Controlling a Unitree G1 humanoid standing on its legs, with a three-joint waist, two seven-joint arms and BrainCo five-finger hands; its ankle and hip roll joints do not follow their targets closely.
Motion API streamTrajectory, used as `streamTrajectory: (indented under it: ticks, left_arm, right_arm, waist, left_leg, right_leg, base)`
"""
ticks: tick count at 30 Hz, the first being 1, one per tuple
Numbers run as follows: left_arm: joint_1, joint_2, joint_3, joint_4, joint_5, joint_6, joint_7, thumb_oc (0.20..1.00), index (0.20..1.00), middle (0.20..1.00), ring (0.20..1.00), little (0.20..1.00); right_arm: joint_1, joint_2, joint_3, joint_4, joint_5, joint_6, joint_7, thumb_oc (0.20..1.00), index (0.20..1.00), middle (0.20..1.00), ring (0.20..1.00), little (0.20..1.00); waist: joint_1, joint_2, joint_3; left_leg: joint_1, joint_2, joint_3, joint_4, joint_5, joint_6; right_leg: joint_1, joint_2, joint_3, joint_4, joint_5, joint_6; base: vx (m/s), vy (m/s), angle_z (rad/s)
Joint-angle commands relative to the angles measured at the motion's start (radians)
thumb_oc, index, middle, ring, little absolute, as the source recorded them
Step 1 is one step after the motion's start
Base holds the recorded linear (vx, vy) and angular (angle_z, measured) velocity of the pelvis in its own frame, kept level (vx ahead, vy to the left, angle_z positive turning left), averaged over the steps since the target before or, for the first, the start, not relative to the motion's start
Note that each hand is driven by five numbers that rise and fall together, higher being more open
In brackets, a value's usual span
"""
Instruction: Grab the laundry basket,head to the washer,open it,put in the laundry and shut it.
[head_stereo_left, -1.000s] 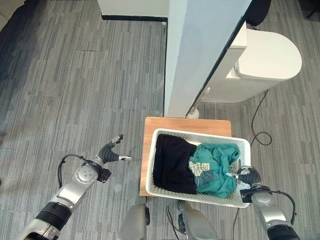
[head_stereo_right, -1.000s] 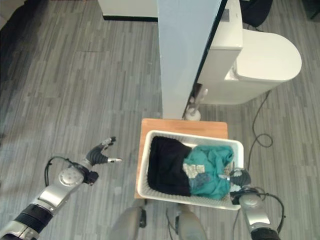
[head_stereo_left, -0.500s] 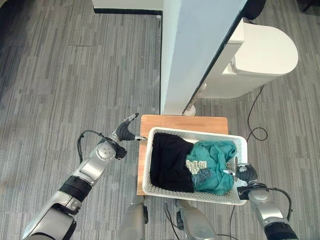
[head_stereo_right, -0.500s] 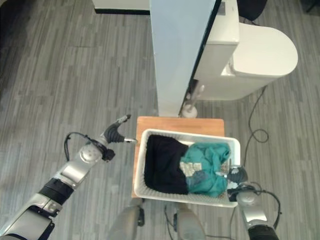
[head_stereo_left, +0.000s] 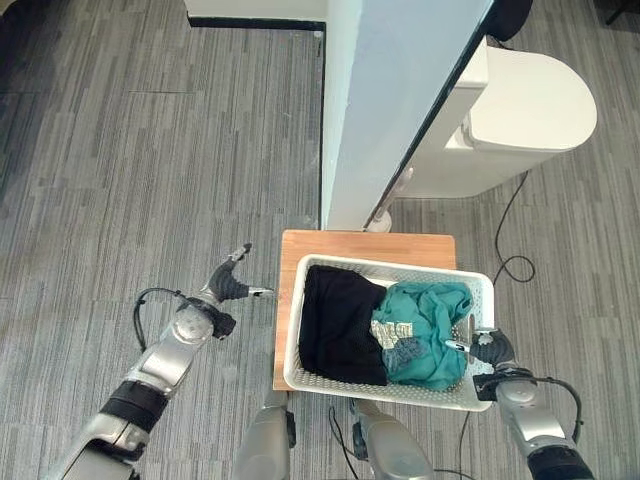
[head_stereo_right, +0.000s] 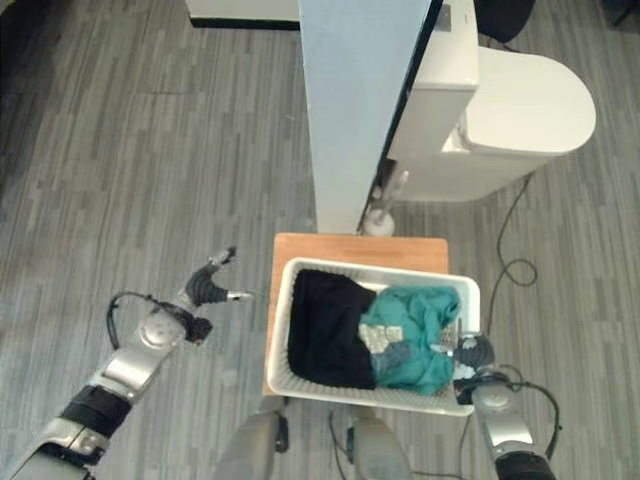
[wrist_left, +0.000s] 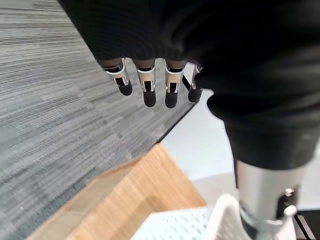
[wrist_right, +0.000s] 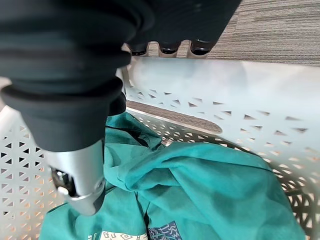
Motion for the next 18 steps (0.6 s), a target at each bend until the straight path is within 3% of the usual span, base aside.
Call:
streamTrajectory:
  ticks: [1, 8, 18]
  left_arm:
    - [-0.059, 0.002, 0.015, 0.022, -0.004, -0.045, 0.009, 1.0, 1.0, 1.0, 1.0, 1.0]
    - [-0.129, -0.075, -0.066, 0.096, 0.058, -0.029, 0.019, 1.0, 1.0, 1.0, 1.0, 1.0]
    - [-0.192, -0.139, -0.138, 0.185, 0.044, -0.027, 0.029, 1.0, 1.0, 1.0, 1.0, 1.0]
  right_arm:
    - [0.061, 0.006, 0.003, -0.022, 0.021, -0.022, 0.02, 1.0, 1.0, 1.0, 1.0, 1.0]
    - [0.031, 0.01, 0.035, -0.022, 0.032, -0.026, 0.015, 1.0, 1.0, 1.0, 1.0, 1.0]
    - [0.028, 0.016, 0.044, -0.018, 0.071, -0.032, 0.004, 1.0, 1.0, 1.0, 1.0, 1.0]
  waist:
    - [0.028, -0.02, -0.027]
    - [0.021, -0.019, -0.021]
    - [0.011, -0.011, -0.007]
  left_leg:
    - [0.034, -0.036, -0.057, 0.011, -0.094, 0.051]
    - [0.033, -0.038, -0.058, 0.006, -0.094, 0.05]
    - [0.033, -0.037, -0.051, 0.006, -0.093, 0.051]
  right_leg:
    - [-0.056, -0.034, -0.078, 0.0, 0.025, 0.006]
    - [-0.059, -0.034, -0.079, 0.001, 0.025, 0.007]
    - [-0.067, -0.031, -0.072, 0.003, 0.027, 0.007]
  base:
    - [0.01, -0.027, 0.06]
    - [0.0, -0.017, 0.03]
    - [0.0, -0.002, -0.01]
